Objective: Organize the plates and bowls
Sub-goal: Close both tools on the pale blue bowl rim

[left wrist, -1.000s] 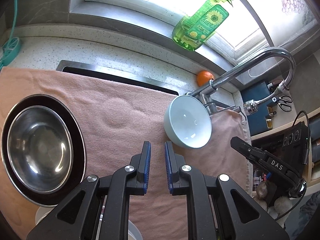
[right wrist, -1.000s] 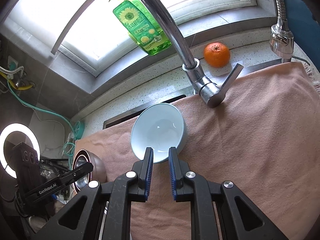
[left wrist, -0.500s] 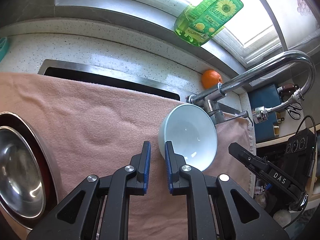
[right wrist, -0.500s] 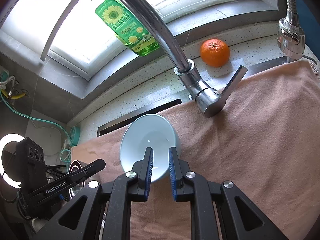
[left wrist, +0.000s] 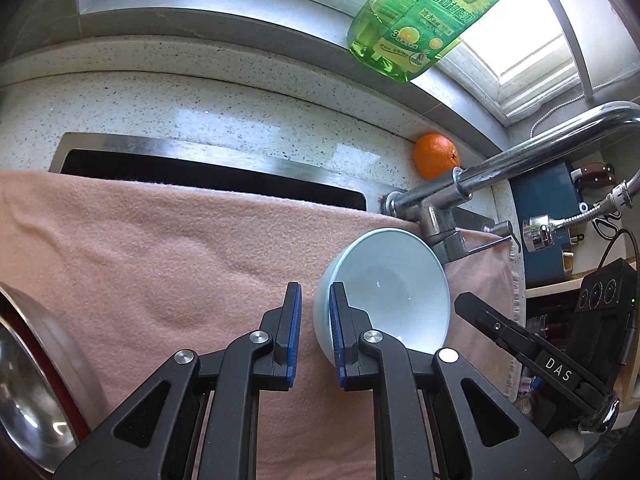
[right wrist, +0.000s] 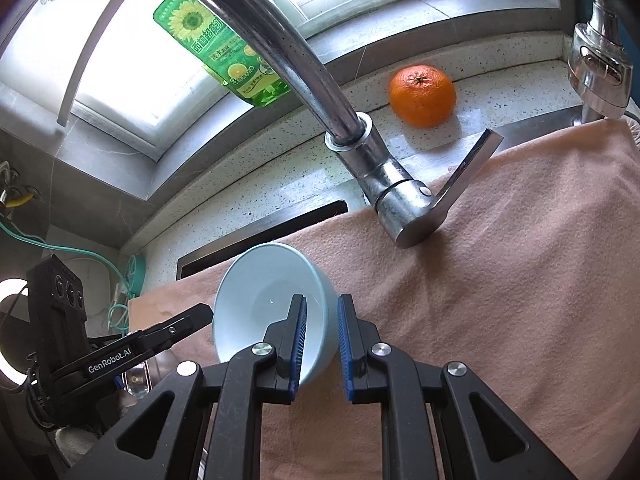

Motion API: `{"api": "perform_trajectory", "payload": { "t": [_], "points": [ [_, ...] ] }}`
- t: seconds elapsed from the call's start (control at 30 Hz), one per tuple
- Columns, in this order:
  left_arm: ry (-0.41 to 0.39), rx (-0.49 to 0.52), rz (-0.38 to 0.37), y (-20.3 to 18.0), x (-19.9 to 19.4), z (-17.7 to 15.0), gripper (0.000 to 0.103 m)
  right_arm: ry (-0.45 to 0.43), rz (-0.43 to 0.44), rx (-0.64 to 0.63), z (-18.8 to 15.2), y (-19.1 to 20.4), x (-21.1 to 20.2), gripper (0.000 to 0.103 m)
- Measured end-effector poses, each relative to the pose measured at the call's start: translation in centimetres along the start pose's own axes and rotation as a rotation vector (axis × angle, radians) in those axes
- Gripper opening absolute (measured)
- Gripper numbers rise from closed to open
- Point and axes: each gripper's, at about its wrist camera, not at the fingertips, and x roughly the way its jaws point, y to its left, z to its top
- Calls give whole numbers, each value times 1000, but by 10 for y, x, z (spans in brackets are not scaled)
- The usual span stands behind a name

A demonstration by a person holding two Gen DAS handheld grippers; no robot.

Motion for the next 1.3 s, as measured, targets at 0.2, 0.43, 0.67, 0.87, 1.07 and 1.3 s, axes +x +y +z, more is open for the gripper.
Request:
{"api": "perform_trajectory", "payload": {
  "t": [0.2, 0.43, 0.67, 0.87, 1.07, 1.3],
  "points": [
    [9, 11, 2, -2, 4, 1, 13, 18, -12, -3, 1, -2, 8, 15],
    [9, 19, 13, -4, 7, 2, 12, 32, -9, 7, 2, -3, 14, 15],
    [5, 46, 22, -8, 8, 1, 8, 35, -15, 4, 3, -3, 16, 14],
    [8, 59, 17, -10, 11, 0, 6, 38, -10, 6, 2, -3, 17, 10],
    [3, 57, 25, -10, 13, 0, 5, 37, -13, -2, 2, 0, 18, 7],
    [1, 47, 19, -8, 9, -1, 5, 31, -16, -13, 1, 5, 17, 7]
  ]
}}
